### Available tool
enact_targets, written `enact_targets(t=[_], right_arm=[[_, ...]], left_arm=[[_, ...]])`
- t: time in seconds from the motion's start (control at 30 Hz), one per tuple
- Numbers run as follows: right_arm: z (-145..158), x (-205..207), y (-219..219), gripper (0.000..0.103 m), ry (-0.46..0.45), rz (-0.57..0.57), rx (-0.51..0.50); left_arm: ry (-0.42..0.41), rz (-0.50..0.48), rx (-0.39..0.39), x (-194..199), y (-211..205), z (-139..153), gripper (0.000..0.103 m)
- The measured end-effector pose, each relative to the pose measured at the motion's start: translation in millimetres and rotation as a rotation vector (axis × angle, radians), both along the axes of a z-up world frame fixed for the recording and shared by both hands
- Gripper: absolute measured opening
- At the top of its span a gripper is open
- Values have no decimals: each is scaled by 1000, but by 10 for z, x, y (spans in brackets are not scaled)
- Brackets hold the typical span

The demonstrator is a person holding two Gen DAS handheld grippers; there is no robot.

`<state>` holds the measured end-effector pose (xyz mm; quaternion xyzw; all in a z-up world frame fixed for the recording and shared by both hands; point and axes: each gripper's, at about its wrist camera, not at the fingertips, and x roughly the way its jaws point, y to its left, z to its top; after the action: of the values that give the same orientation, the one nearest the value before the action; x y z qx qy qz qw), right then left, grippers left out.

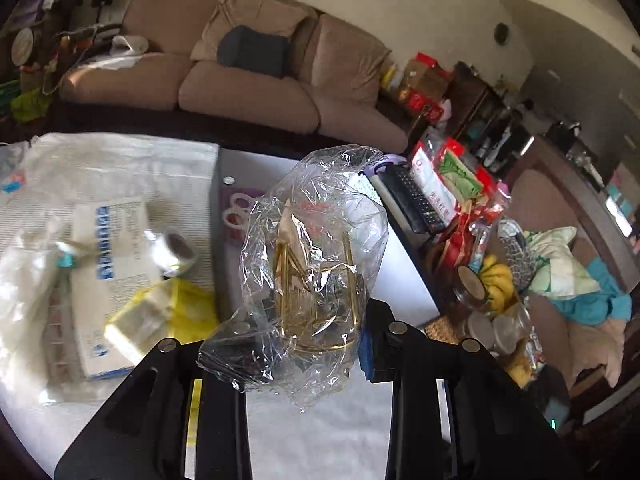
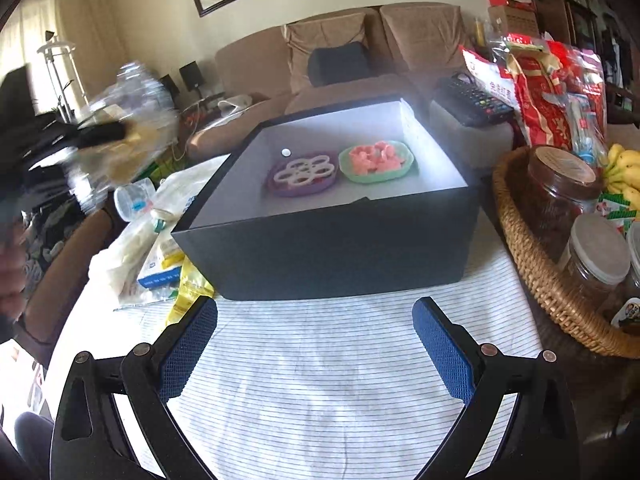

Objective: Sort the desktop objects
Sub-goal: 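Grasp the bagged gold item with the left gripper and drop it into the black box, then grasp the bagged round lid with the right gripper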

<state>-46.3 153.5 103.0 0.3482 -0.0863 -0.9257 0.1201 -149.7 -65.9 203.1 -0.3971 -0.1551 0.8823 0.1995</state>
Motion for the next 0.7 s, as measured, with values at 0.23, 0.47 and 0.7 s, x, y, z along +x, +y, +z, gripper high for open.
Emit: enact_targets(t=[0.23,0.47,0.7], right_arm=[[-32,3,190,100,-16,-7,-8],[-68,-28,315,100,-36,-8,-43],[-57,-30,133,100,-25,27,-14]], left_arm=[[-137,94,-85,-610,418,-487,73],[9,91,-207,-260,300,-180,73],[97,145,-282,446,-513,-24,82]])
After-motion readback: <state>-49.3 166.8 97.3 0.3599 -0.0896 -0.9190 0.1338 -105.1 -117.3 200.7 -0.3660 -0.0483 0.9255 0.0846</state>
